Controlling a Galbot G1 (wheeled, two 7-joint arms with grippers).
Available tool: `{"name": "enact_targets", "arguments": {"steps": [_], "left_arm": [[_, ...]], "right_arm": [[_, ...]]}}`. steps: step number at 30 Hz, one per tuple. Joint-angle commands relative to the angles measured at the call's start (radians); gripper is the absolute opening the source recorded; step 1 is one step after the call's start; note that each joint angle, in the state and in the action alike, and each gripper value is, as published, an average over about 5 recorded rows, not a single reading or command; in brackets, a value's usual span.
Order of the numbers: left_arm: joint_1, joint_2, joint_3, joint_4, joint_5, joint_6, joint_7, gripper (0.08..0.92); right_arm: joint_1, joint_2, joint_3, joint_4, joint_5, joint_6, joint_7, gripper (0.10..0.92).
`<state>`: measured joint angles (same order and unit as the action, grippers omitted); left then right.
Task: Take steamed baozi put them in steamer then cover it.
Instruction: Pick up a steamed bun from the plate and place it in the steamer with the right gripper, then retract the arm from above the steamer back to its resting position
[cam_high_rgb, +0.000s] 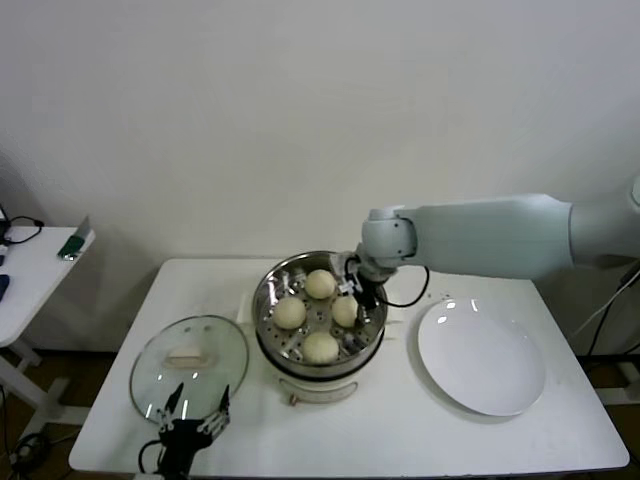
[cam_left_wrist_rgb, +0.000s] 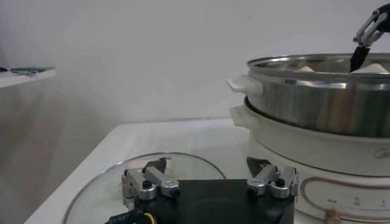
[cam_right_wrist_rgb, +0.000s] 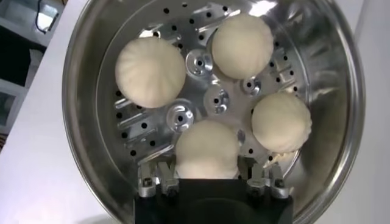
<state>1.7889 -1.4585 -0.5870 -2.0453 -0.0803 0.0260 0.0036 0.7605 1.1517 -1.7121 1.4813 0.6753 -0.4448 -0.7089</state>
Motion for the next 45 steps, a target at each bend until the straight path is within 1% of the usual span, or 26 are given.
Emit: {"name": "enact_targets", "arguments": {"steps": [1,4,7,9,14,17,20,23,27,31,34,37,40,42,45], "left_arm": [[0.001,0.000,0.000,-0.007,0.001,0.004,0.003,0.823],[0.000,0.000,-0.001,-0.010,0.004,0.007,0.002,0.823],[0.001,0.001,-0.003,-0.013,0.010,0.009,0.002,0.823],[0.001,0.002,-0.004,-0.015,0.012,0.009,0.002,0.823],[0.005,0.010,-0.007,-0.023,0.012,0.012,0.003,0.823],[0.004,0.017,-0.015,-0.031,0.011,0.018,0.003,0.823],[-0.003,0.026,-0.021,-0.038,0.010,0.025,0.001,0.823],[-0.018,0.028,-0.021,-0.037,0.019,0.028,0.001,0.823],[-0.038,0.026,-0.014,-0.029,0.045,0.030,0.006,0.823],[-0.056,0.026,-0.011,-0.021,0.069,0.032,0.012,0.823],[-0.072,0.027,-0.014,-0.017,0.079,0.031,0.011,0.823],[-0.085,0.036,-0.022,-0.018,0.085,0.023,0.012,0.823],[-0.094,0.051,-0.031,-0.017,0.105,0.016,0.016,0.823],[-0.098,0.062,-0.037,-0.016,0.126,0.012,0.016,0.823],[-0.107,0.069,-0.045,-0.010,0.157,-0.005,0.004,0.823]], "right_arm": [[-0.019,0.011,0.004,-0.004,-0.013,-0.006,0.020,0.680],[0.008,0.006,0.024,-0.006,0.052,0.008,0.012,0.726],[0.060,-0.009,0.025,-0.005,0.129,0.031,-0.011,0.790],[0.096,-0.032,0.022,-0.005,0.167,0.047,-0.031,0.814],[0.142,-0.148,0.094,-0.020,0.248,0.054,-0.064,0.822],[0.115,-0.258,0.199,-0.021,0.301,-0.009,-0.008,0.823],[0.006,-0.402,0.363,0.010,0.347,-0.066,0.157,0.823],[-0.213,-0.539,0.620,0.045,0.349,-0.046,0.361,0.823],[-0.533,-0.672,0.957,0.089,0.303,0.042,0.539,0.823],[-0.847,-0.779,1.219,0.136,0.216,0.125,0.636,0.823],[-1.139,-0.817,1.473,0.168,0.174,0.179,0.671,0.823],[-1.476,-0.794,1.821,0.193,0.129,0.237,0.676,0.823],[-1.797,-0.724,2.144,0.224,0.084,0.293,0.663,0.823],[-1.980,-0.667,2.301,0.245,0.047,0.336,0.637,0.823],[-2.183,-0.565,2.449,0.265,0.009,0.425,0.601,0.823]]}}
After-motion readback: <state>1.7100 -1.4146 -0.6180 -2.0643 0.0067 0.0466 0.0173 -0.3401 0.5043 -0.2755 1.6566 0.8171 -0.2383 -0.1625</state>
